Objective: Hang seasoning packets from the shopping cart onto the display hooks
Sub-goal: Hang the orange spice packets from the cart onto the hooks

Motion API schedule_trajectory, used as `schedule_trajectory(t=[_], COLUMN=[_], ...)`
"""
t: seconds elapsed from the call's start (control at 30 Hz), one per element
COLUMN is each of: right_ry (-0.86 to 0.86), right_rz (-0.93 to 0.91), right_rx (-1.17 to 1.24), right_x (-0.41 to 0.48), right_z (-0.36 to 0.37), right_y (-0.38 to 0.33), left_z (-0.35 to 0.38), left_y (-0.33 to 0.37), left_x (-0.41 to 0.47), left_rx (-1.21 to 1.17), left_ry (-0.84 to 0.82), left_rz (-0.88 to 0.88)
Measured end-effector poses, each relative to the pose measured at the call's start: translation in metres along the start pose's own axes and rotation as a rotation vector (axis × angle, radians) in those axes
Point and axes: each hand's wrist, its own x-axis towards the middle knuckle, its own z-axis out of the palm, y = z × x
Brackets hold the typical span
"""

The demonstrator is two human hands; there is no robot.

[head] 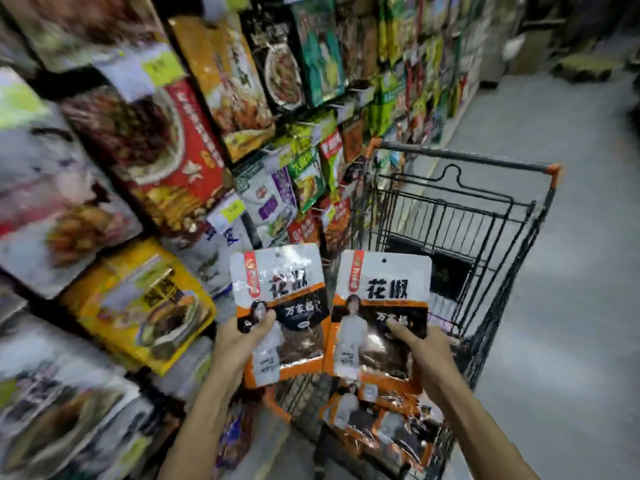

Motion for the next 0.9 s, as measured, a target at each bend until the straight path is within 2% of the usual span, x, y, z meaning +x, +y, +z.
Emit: schedule_trajectory(t=[0.17, 0.47, 0.7, 0.9], right_ry=[-0.245, -0.768, -1.076, -1.266], right_rz=[-0.081, -0.236, -0.256, -0.184], right_rx=[-0.092, -0.173, -0.162, -0.1], right_x=[-0.049, -0.183, -0.352, -0.503], right_z=[0.053, 0.182, 0.284, 0.347], right_y=[-0.036, -0.063, -0.026, 0.023], left_z=[-0.099, -0.27, -0.402, -0.496], left_y=[0.031, 0.063, 0.069, 0.065], left_x=[-0.079, -0.26, -0.431, -0.573], left_rx=[0.006, -0.019, -0.022, 0.028], left_ry=[0.15, 0.554, 0.734, 0.877], left_rz=[0.064, 0.138, 0.172, 0.189])
